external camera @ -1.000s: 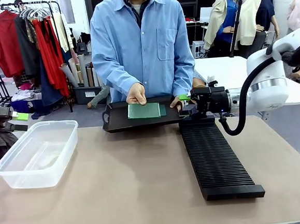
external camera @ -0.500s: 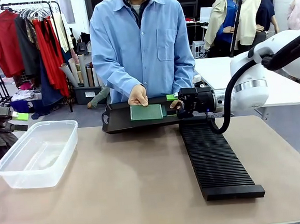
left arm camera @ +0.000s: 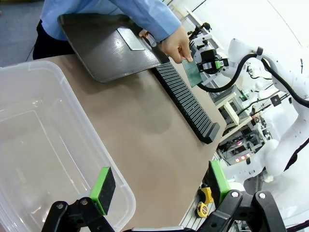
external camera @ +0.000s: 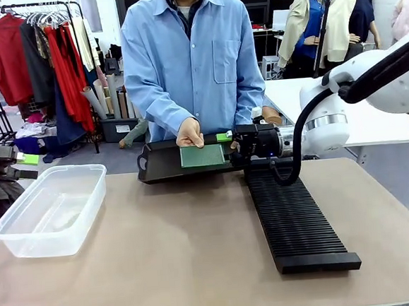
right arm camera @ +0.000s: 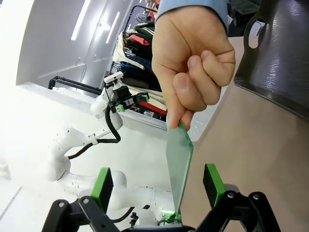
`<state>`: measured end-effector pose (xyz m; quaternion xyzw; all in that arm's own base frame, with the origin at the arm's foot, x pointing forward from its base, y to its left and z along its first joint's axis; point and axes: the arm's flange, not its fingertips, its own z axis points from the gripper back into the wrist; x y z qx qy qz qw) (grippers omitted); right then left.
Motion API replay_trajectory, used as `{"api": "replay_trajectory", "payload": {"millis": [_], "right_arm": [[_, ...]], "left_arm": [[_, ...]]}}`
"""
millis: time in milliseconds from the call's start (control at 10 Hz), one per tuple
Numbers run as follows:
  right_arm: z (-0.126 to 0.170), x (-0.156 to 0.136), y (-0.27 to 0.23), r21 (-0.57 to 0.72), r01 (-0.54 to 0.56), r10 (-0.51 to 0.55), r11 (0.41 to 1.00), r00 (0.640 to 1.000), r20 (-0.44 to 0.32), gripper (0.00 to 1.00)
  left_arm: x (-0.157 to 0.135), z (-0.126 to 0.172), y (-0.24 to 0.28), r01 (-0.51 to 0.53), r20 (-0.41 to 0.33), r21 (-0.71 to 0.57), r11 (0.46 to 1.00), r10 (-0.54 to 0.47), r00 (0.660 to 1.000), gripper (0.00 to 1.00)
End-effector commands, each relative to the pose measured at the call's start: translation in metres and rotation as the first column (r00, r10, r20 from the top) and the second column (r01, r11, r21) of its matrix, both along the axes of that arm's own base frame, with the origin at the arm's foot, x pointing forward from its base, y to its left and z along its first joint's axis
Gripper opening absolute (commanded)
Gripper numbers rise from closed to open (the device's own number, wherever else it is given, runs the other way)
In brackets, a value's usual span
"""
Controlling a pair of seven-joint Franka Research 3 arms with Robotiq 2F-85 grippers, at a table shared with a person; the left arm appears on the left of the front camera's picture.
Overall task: Sort PCBs into racks and boxes based on the side picked up.
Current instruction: Pick up the Blank PCB handed by the Human.
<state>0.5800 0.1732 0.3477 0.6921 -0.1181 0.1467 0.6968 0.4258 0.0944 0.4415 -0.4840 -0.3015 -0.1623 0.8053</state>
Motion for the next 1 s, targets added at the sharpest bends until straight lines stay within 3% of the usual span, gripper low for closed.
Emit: {"api": "replay_trajectory", "payload": {"millis": [0,400,500,700,900], "right_arm": [[0.0020,0.0123,0.0127,0.027,-0.022,0.022,0.999,1.000,0.018,1.00],[-0.0021,0.0161,0.0169,0.021,-0.036,0.036,0.999,0.999,0.014,1.00],[-0.0021,0.0165,0.0161,0.021,-0.036,0.036,0.999,0.999,0.014,0.95],[-0.0032,0.0161,0.0151,0.018,-0.042,0.042,0.999,0.999,0.003,0.80],[-0.0029,0.0164,0.0146,0.027,-0.042,0.042,0.999,0.999,-0.021,0.53]], "left_arm": [[-0.0002,0.0018,-0.0001,-0.003,0.005,-0.003,1.000,0.003,1.000,1.00],[-0.0002,0.0018,-0.0001,-0.003,0.005,-0.003,1.000,0.003,1.000,1.00],[-0.0002,0.0018,-0.0001,-0.003,0.005,-0.003,1.000,0.003,1.000,1.00],[-0.0002,0.0018,-0.0001,-0.003,0.005,-0.003,1.000,0.003,1.000,1.00],[-0.0002,0.0018,-0.0001,-0.003,0.005,-0.003,1.000,0.003,1.000,1.00]]}}
